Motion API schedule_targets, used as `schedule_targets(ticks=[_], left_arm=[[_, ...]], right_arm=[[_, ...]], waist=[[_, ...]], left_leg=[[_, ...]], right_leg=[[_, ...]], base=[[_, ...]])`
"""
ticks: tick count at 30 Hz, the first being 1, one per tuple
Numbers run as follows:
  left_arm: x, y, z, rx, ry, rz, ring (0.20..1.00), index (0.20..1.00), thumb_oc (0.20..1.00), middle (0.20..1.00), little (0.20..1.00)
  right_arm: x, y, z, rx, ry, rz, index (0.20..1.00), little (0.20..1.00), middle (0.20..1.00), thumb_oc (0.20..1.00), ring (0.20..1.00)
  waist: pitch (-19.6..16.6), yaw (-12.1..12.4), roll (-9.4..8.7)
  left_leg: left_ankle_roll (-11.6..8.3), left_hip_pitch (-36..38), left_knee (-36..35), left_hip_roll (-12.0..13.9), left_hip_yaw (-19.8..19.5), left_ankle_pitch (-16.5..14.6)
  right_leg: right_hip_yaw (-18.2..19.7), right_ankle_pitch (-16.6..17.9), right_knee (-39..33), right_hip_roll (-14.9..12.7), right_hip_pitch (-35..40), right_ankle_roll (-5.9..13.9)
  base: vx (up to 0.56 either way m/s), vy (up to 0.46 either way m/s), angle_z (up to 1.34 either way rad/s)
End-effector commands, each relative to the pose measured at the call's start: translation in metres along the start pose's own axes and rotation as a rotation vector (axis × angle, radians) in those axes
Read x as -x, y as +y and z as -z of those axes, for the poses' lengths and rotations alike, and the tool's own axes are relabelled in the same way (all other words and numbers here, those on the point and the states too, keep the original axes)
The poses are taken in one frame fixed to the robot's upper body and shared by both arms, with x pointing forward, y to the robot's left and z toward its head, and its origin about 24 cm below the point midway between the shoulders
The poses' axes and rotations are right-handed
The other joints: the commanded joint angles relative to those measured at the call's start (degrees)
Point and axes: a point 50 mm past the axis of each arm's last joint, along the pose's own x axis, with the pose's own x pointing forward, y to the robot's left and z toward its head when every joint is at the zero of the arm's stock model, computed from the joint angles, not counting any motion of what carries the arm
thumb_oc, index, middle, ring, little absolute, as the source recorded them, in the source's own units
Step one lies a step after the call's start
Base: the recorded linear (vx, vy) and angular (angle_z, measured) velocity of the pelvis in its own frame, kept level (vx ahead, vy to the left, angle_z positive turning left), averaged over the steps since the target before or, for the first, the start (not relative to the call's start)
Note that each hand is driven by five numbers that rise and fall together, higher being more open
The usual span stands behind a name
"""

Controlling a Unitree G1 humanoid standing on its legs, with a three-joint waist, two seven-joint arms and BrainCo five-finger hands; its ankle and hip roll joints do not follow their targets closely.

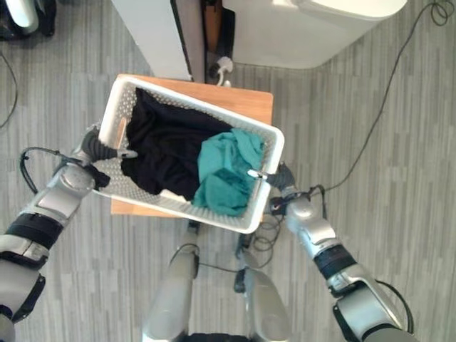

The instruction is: Grab the laundry basket,head to the washer,open it,put in the laundry and shut it.

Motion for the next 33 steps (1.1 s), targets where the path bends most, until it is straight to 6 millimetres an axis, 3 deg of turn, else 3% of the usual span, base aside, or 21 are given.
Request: schedule_targets(ticks=[1,9,10,11,12,13,14,15,19,24,30,33], left_arm=[[0.004,-0.033,-0.025,0.091,-0.09,0.067,1.0,1.0,1.0,1.0,1.0],[0.004,-0.049,-0.031,0.108,-0.083,0.102,1.0,1.0,1.0,1.0,1.0],[0.003,-0.053,-0.033,0.108,-0.078,0.109,0.915,0.915,0.915,0.915,0.915],[0.001,-0.059,-0.036,0.113,-0.067,0.124,0.592,0.592,0.592,0.592,0.592],[0.0,-0.059,-0.036,0.113,-0.067,0.124,0.454,0.454,0.454,0.454,0.454],[-0.001,-0.066,-0.04,0.088,-0.066,0.149,0.2,0.2,0.2,0.2,0.2],[-0.001,-0.066,-0.04,0.088,-0.067,0.149,0.2,0.2,0.2,0.2,0.2],[-0.003,-0.072,-0.042,0.054,-0.06,0.165,0.2,0.2,0.2,0.2,0.2],[-0.004,-0.075,-0.052,-0.052,-0.111,0.175,0.2,0.2,0.2,0.2,0.2],[0.003,-0.082,-0.046,-0.106,-0.13,0.18,0.2,0.2,0.2,0.2,0.2],[0.02,-0.095,-0.037,0.055,-0.121,0.18,0.2,0.2,0.2,0.2,0.2],[0.028,-0.1,-0.035,0.129,-0.125,0.195,0.2,0.2,0.2,0.2,0.2]], right_arm=[[-0.002,0.031,-0.005,-0.075,-0.014,-0.087,1.0,1.0,1.0,1.0,1.0],[-0.018,0.057,-0.005,-0.165,0.052,-0.082,1.0,1.0,1.0,1.0,1.0],[-0.021,0.057,-0.003,-0.144,0.074,-0.066,1.0,1.0,1.0,1.0,1.0],[-0.027,0.058,0.002,-0.113,0.119,-0.049,1.0,1.0,1.0,1.0,1.0],[-0.027,0.058,0.002,-0.113,0.118,-0.049,1.0,1.0,1.0,1.0,1.0],[-0.03,0.059,0.012,-0.072,0.188,-0.042,0.652,0.652,0.652,0.652,0.652],[-0.03,0.059,0.012,-0.072,0.188,-0.042,0.511,0.511,0.511,0.511,0.511],[-0.034,0.061,0.014,-0.02,0.22,-0.03,0.2,0.2,0.2,0.2,0.2],[-0.035,0.065,0.025,0.034,0.285,-0.04,0.2,0.2,0.2,0.2,0.2],[-0.029,0.072,0.037,0.067,0.317,-0.092,0.2,0.2,0.2,0.2,0.2],[-0.026,0.056,0.04,0.071,0.299,-0.043,0.2,0.2,0.2,0.2,0.2],[-0.02,0.03,0.042,0.046,0.277,0.016,0.2,0.2,0.2,0.2,0.2]], waist=[[-0.5,0.4,-1.05],[-0.5,1.6,-0.21],[-0.5,1.7,-0.14],[-0.5,1.8,-0.03],[-0.5,1.8,-0.03],[-0.5,1.8,0.0],[-0.5,1.8,-0.01],[-0.5,1.9,-0.1],[-0.5,2.0,-0.05],[-1.1,2.0,-0.33],[-2.7,2.2,-0.3],[-4.1,2.0,-0.27]], left_leg=[[1.46,0.1,7.0,0.9,1.7,-8.3],[1.71,-0.4,7.2,0.2,1.3,-8.2],[1.76,-0.4,7.1,0.1,1.3,-8.2],[1.82,-0.3,7.1,-0.1,1.2,-8.2],[1.82,-0.3,7.1,-0.1,1.2,-8.2],[1.89,-0.2,7.1,-0.3,1.2,-8.3],[1.89,-0.2,7.1,-0.3,1.2,-8.3],[1.94,-0.2,7.2,-0.4,1.2,-8.3],[2.06,-0.1,7.2,-0.6,1.0,-8.5],[2.14,0.4,7.0,-0.8,0.9,-8.6],[2.47,1.5,6.3,-1.3,0.6,-8.8],[2.67,3.4,6.2,-1.4,0.4,-9.7]], right_leg=[[1.8,2.0,2.2,-6.8,-3.0,4.79],[1.3,1.9,2.4,-7.3,-2.9,4.64],[1.3,1.9,2.5,-7.3,-2.9,4.65],[1.3,1.9,2.5,-7.4,-2.7,4.66],[1.2,1.9,2.5,-7.4,-2.7,4.66],[1.2,1.8,2.7,-7.4,-2.6,4.72],[1.2,1.8,2.7,-7.4,-2.6,4.72],[1.3,1.9,2.7,-7.3,-2.6,4.78],[1.4,1.8,2.9,-7.3,-2.5,4.91],[1.4,1.6,2.8,-7.3,-2.0,4.87],[1.5,1.3,2.7,-7.5,-1.0,4.86],[1.7,0.7,3.0,-7.5,0.5,4.83]], base=[[0.01,0.011,0.05],[0.0,0.01,0.02],[0.0,0.0,0.0],[0.0,0.0,0.0],[0.0,0.033,0.01],[0.0,0.0,0.0],[0.0,0.0,0.0],[0.0,0.0,0.0],[0.0,0.015,0.03],[0.01,0.003,0.02],[0.0,0.002,0.01],[0.02,-0.001,0.02]])
